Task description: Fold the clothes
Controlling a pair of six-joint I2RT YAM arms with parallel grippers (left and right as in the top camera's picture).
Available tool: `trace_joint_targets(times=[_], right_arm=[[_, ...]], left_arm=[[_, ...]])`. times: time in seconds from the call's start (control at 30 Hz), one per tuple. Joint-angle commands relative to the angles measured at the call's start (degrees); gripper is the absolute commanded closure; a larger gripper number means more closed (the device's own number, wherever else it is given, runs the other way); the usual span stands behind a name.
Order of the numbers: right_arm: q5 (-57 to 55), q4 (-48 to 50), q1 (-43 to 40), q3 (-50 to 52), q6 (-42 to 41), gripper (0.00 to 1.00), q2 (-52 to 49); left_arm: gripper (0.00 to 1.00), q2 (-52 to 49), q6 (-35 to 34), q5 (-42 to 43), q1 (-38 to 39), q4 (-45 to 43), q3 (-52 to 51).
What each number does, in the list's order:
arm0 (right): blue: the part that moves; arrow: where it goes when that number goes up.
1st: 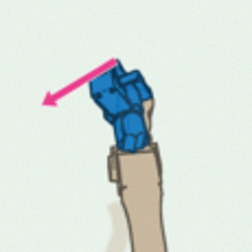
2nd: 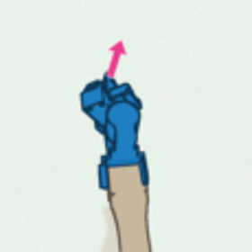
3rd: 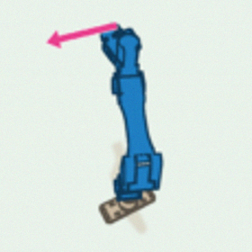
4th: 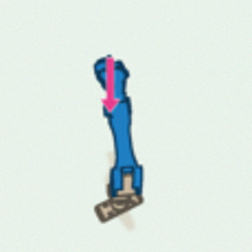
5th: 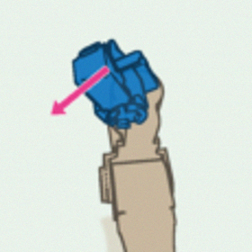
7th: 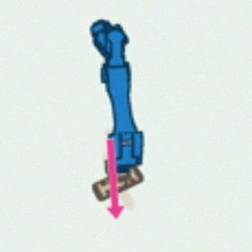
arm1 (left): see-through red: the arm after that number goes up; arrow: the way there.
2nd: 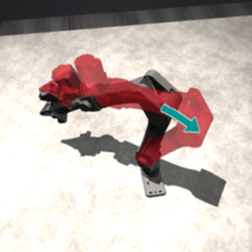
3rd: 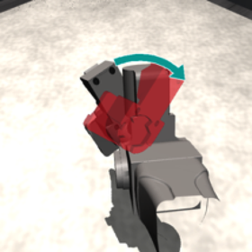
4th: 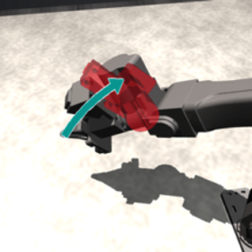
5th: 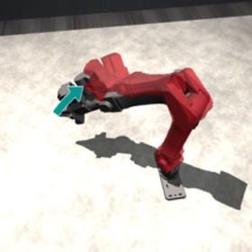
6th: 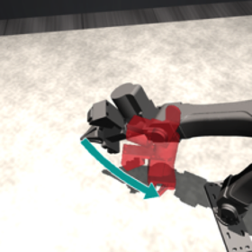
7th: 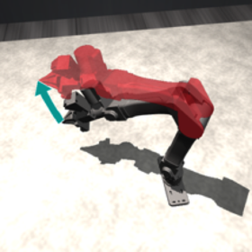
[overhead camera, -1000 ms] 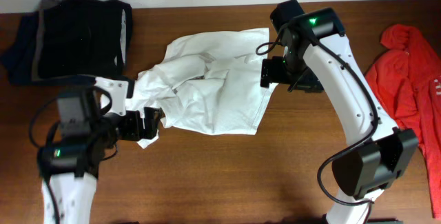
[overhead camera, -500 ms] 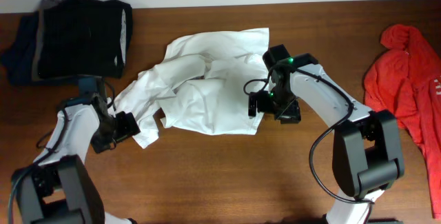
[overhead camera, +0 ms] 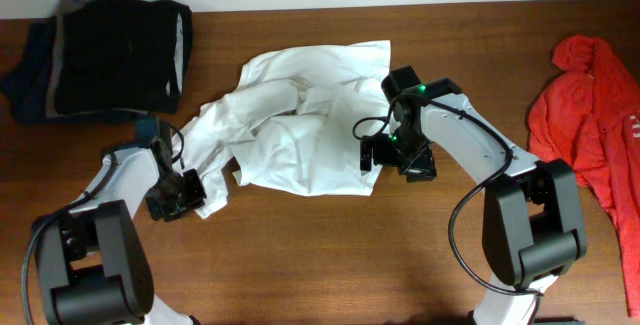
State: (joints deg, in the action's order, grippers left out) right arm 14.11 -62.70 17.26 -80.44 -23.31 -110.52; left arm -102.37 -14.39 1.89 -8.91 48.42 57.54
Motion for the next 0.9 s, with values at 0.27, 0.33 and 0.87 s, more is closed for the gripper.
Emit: trace_joint_targets(times=[0.27,0.33,0.87], right_arm=[[2.1,8.6,5.7,4.9,-0.5,0.01,0.5],[1.8,10.2,8.2,5.8,-2.7,0.01,0.5],[-4.3,20.0,-5.2,-4.4,2.1,0.23,0.5]], left_arm=[[0.99,-2.6,-0.6,-6.9,-0.2,9.3,6.4],[1.0,-2.6,-0.6,-6.9,-0.2,9.3,6.4],[0.99,-2.6,-0.6,-5.8,-0.2,8.7,6.4]])
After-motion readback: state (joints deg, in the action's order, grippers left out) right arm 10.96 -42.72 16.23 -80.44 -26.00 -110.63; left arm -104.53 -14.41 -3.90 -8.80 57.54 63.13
